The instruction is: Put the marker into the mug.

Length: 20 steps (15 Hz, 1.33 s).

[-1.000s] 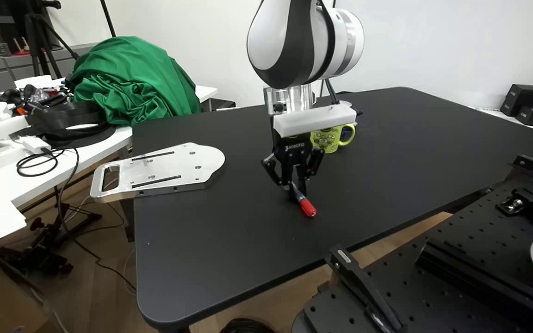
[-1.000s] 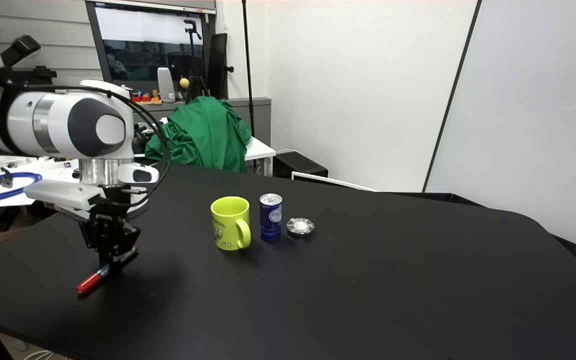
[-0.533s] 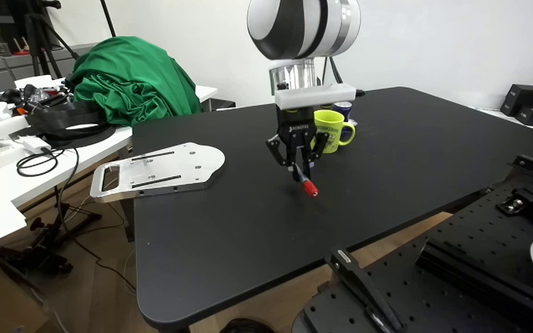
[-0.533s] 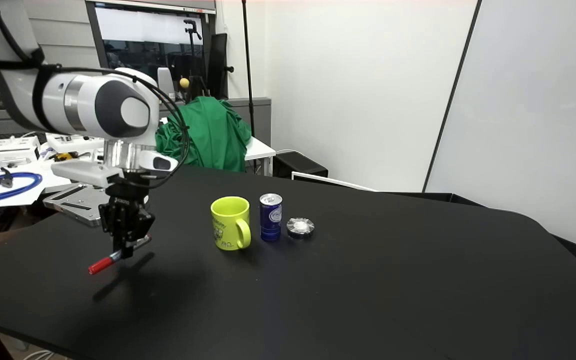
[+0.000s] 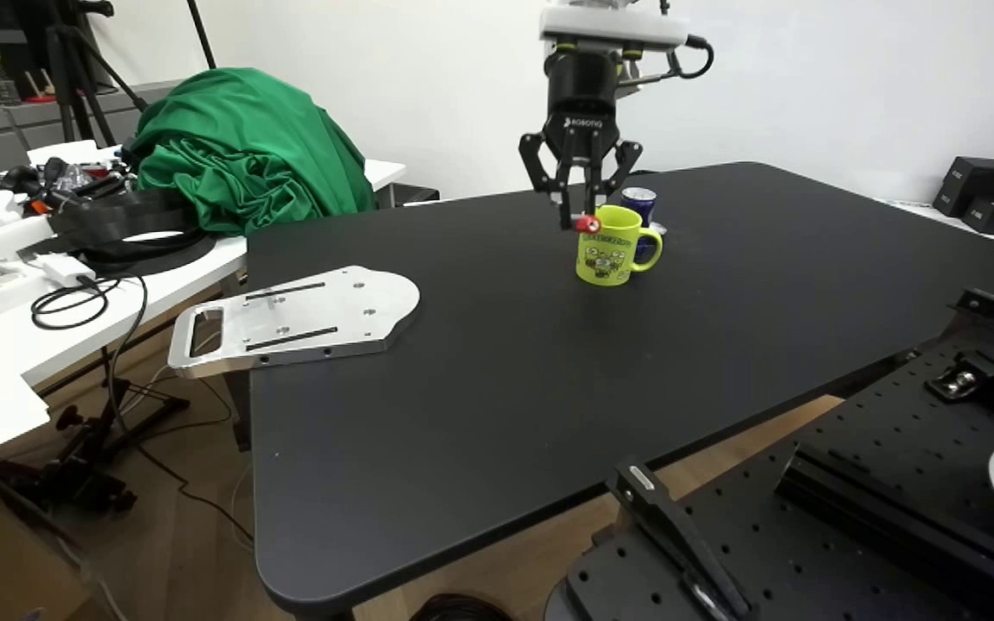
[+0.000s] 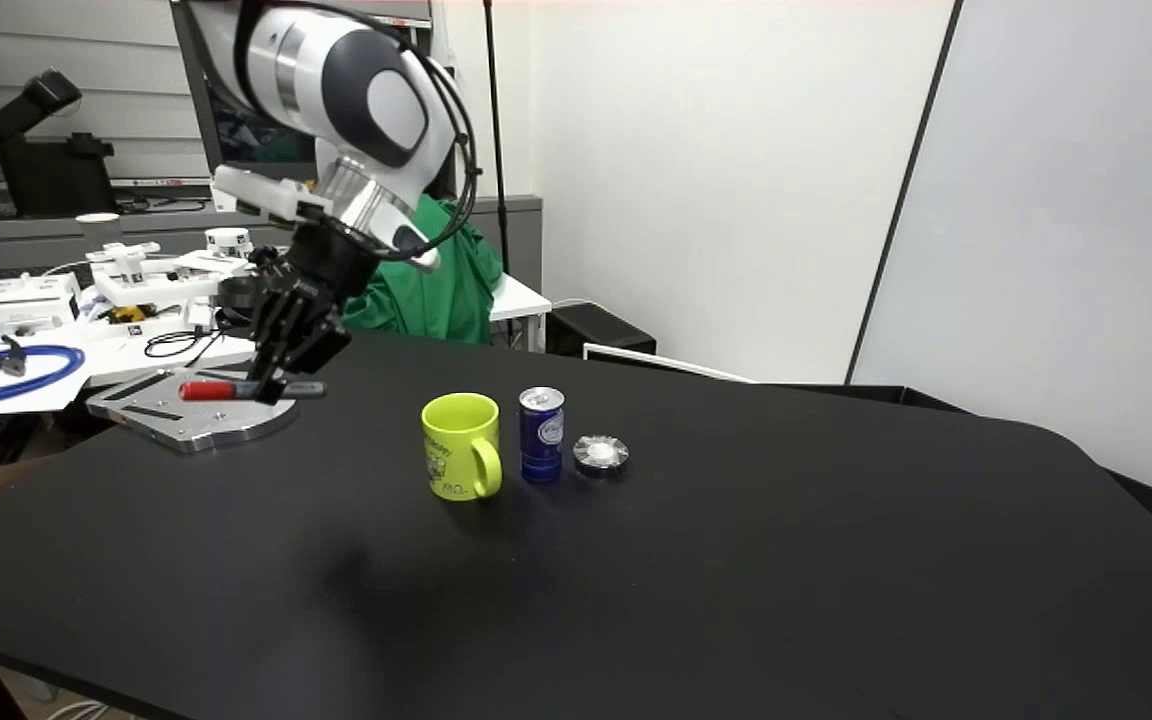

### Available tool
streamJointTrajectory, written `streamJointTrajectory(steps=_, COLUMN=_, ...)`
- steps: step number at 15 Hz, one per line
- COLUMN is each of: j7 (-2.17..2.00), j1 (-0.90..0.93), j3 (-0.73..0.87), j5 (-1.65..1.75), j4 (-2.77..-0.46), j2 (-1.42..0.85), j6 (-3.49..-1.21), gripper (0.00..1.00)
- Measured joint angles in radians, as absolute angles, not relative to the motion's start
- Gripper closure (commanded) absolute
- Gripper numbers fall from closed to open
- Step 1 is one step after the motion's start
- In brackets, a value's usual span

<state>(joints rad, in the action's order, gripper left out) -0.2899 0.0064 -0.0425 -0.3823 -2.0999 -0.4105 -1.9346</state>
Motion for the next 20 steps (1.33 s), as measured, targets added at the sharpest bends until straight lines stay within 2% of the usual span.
streamJointTrajectory(steps=8, j7=-0.29, j1=-0.126, j3=0.049, j5=-0.536, j4=-1.938, j2=-0.456, j6=-1.702, gripper=0.94)
streamJointTrajectory(steps=20, j7=-0.294, j1=-0.208, j3=0.117, j5=-0.662, j4=-1.796, j2=-0.63, j6=-1.626, gripper=0.94)
